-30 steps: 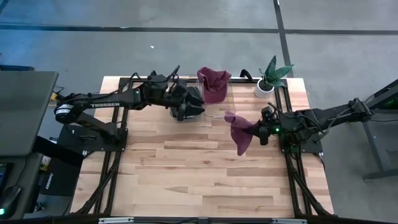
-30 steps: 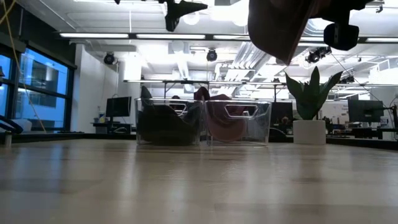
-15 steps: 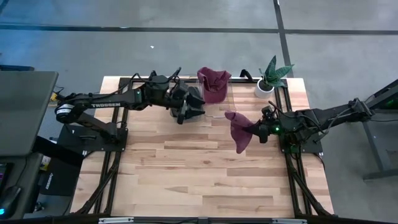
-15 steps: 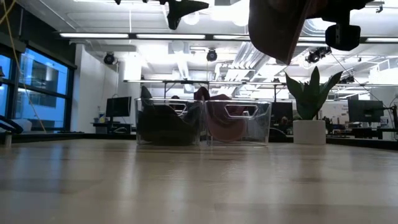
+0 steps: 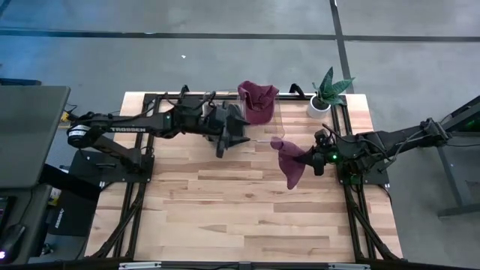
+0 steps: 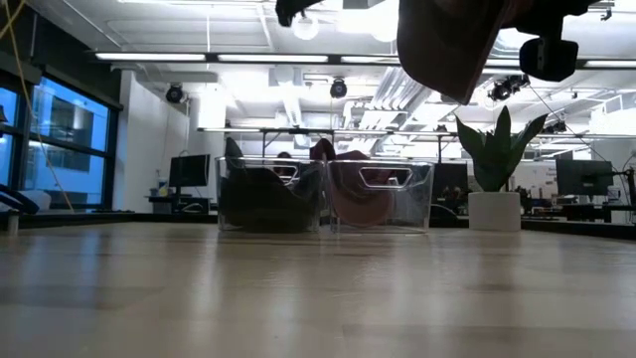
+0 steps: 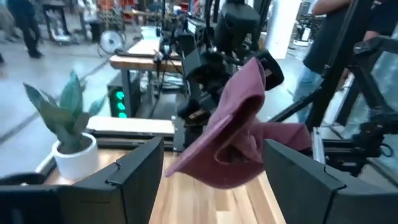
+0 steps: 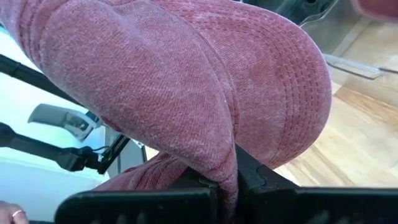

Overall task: Pick & Place hat
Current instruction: Put the red cap into the right transparent bin

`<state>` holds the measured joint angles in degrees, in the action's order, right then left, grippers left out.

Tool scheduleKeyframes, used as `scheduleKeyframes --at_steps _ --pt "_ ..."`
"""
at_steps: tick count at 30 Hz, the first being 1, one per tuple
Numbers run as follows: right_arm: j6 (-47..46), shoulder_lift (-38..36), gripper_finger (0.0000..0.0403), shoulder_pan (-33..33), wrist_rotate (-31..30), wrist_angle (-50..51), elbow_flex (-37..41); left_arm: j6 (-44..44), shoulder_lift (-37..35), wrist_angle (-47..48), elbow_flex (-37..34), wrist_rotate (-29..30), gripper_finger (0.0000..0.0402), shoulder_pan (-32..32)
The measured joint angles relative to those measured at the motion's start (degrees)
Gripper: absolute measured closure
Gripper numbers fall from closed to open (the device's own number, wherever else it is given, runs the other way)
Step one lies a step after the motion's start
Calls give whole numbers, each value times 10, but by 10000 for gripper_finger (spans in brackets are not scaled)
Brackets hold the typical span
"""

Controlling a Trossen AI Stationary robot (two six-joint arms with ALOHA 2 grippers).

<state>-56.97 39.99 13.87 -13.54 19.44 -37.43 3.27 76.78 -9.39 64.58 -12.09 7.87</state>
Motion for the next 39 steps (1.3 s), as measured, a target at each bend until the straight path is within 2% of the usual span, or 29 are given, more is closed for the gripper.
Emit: scheduleKeyframes --at_steps 6,11,15,21,24,27,39 --pt "-14 2 403 0 -24 11 0 -16 20 -18 -1 29 138 -32" --pt "-14 11 403 -11 -14 13 0 -17 54 -52 24 47 138 -50" --pt "-8 13 403 -22 2 9 0 -18 106 -7 99 53 138 -54" --pt "2 12 403 -26 6 9 0 -45 156 144 226 78 138 -53" --pt "3 12 403 -26 7 9 0 -60 168 209 257 74 138 -53" --pt "4 12 403 -26 7 9 0 -61 185 189 272 49 138 -53" --pt "7 12 403 -26 9 8 0 -65 198 183 278 34 138 -53"
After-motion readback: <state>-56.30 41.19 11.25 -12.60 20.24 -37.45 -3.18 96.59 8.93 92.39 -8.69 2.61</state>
